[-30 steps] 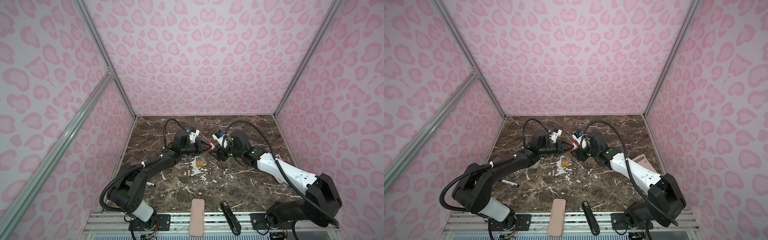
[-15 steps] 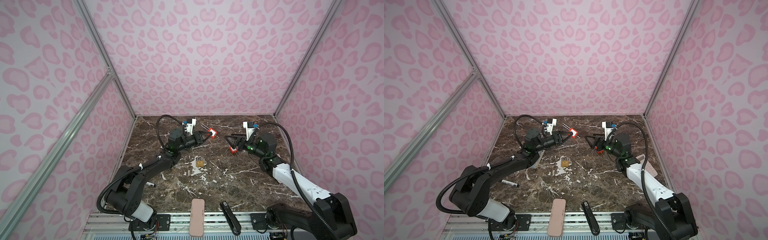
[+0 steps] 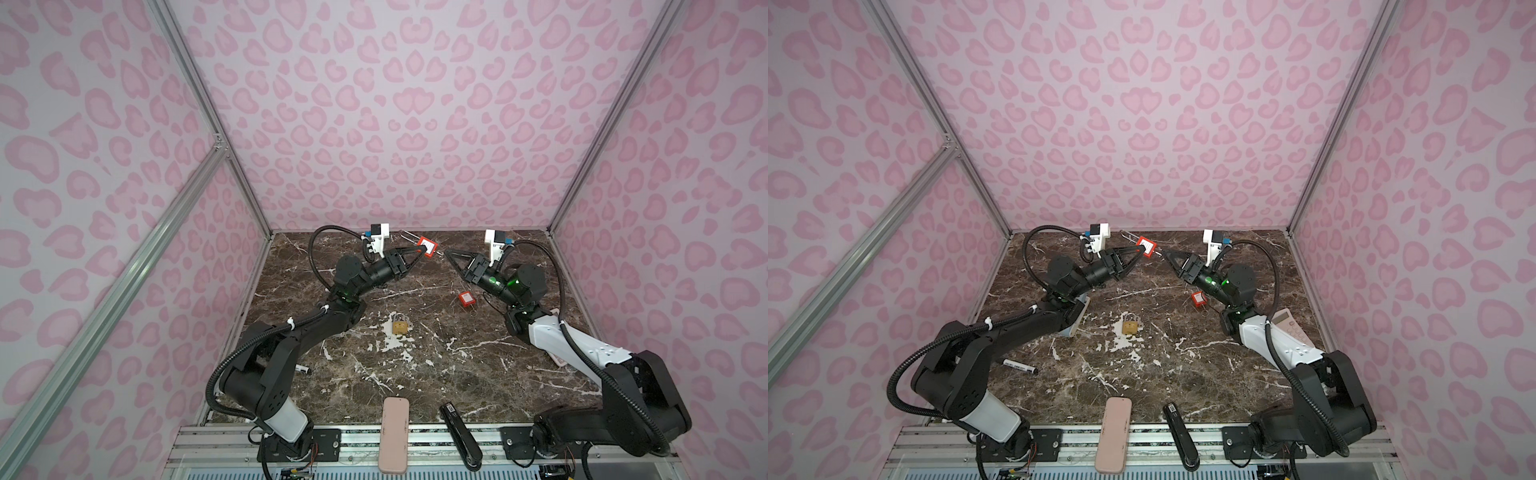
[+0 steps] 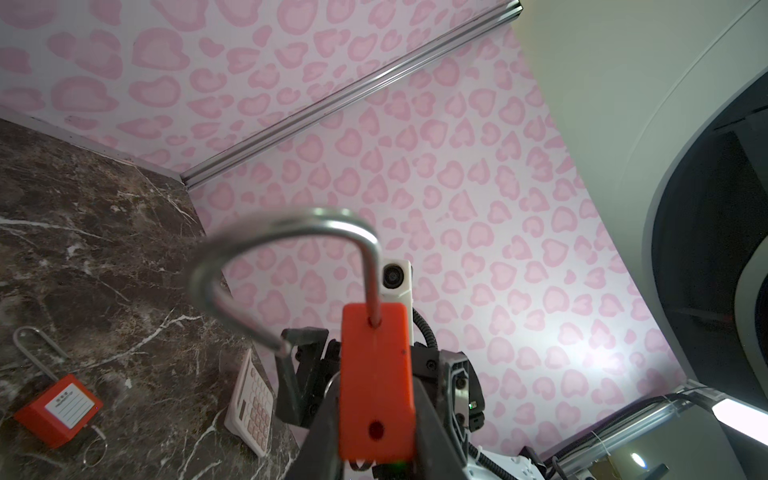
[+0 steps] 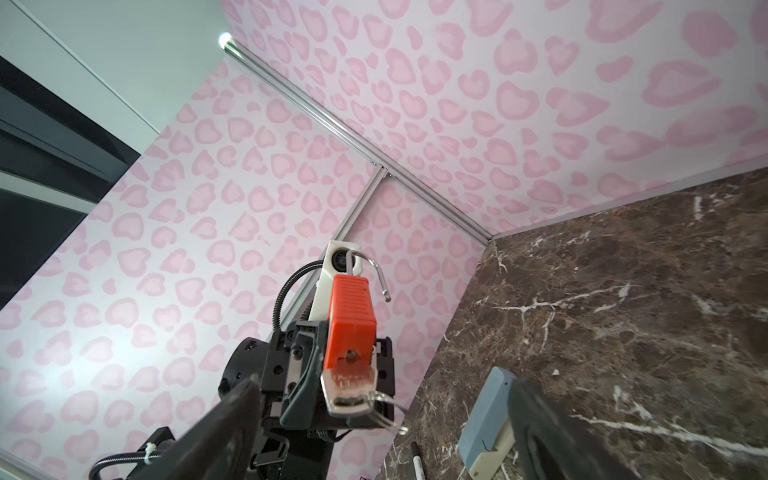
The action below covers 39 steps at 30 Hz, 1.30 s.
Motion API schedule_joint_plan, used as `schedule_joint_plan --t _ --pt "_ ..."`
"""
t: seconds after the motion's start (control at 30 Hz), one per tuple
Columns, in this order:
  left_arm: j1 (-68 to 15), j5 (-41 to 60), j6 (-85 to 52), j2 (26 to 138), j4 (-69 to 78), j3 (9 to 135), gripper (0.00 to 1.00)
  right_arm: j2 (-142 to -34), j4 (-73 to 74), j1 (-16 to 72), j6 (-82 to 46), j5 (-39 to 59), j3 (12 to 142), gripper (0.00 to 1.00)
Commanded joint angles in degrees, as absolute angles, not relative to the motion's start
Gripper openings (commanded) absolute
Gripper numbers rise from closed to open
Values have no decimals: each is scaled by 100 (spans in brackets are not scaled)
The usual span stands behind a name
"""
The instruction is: Lock with the key
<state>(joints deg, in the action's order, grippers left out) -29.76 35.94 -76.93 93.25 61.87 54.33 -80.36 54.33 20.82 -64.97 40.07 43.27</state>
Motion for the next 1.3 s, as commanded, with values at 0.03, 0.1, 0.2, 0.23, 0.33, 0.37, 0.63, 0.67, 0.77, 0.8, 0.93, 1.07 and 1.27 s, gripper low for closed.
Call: schedule_joint_plan --t 0.03,0.1,0.2,0.23,0.33,0.37,0.63,0.67,0.77,0.8,0.93,1.07,1.27 --pt "-2989 3577 -8019 9466 7001 5468 3 -8304 5995 2235 -6691 3960 4489 94" --pt "-2988 3560 -8041 9486 7061 5431 4 -8447 6216 2285 -6826 3901 4531 93" --pt "-2993 3551 -8035 9488 7084 5410 4 -8618 6589 2344 -7062 3824 4558 90" --pt "-2994 3543 -8025 9483 7084 5403 3 -8647 6617 2360 -7089 3825 4574 87" --pt "-2997 3542 -7990 9467 7051 5381 4 -8683 6591 2436 -7056 3806 4623 80" --pt "-2997 3542 -7998 9466 7042 5367 3 -8692 6583 2451 -7053 3803 4624 77" --pt "-2997 3559 -7846 9371 6831 5362 3 -8821 6617 2507 -7125 3824 4750 59" --pt "-2997 3560 -7841 9385 6841 5361 3 -8839 6618 2524 -7121 3819 4762 56" --pt "-2999 3568 -7845 9394 6847 5359 3 -8916 6659 2544 -7153 3848 4837 50" --pt "-3008 3576 -7847 9392 6847 5362 3 -8938 6670 2556 -7169 3858 4864 48" --pt "-3007 3630 -7853 9396 6840 5418 3 -9022 6722 2605 -7222 3883 4952 37" --pt "-3009 3639 -7848 9385 6792 5433 8 -9019 6733 2609 -7232 3841 4966 22" --pt "-3007 3608 -7800 9360 6749 5353 43 -8980 6733 2581 -7228 3824 4903 10"
